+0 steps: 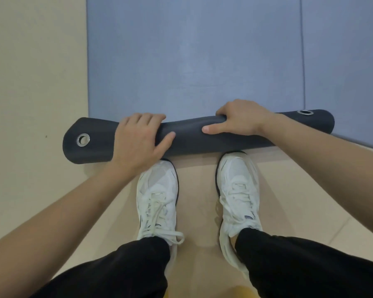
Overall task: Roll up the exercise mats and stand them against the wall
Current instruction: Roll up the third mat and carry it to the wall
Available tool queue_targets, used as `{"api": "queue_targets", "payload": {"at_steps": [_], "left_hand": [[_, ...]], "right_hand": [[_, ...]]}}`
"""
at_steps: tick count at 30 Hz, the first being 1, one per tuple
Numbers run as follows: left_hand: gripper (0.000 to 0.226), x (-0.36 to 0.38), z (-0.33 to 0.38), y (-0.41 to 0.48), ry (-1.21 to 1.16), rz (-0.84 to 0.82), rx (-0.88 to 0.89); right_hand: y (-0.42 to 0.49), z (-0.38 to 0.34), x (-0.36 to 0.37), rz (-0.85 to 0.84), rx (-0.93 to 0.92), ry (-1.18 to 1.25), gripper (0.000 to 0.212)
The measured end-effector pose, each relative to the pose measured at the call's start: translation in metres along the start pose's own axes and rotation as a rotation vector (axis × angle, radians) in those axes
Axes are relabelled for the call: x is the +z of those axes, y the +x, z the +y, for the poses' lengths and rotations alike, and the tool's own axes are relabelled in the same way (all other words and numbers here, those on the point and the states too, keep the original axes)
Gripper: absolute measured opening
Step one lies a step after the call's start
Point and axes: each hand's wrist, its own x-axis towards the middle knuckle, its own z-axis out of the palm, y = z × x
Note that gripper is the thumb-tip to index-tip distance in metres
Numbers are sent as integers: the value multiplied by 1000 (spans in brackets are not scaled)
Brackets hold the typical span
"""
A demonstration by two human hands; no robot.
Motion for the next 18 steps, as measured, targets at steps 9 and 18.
{"api": "queue_targets", "payload": {"at_steps": [9,18], "left_hand": [[80,22,3,20,171,-19,48],[79,28,-16,89,103,-208,44]], "right_hand": [[28,6,-18,34,125,-80,81],[-15,15,-26,226,-108,-413,90]]}}
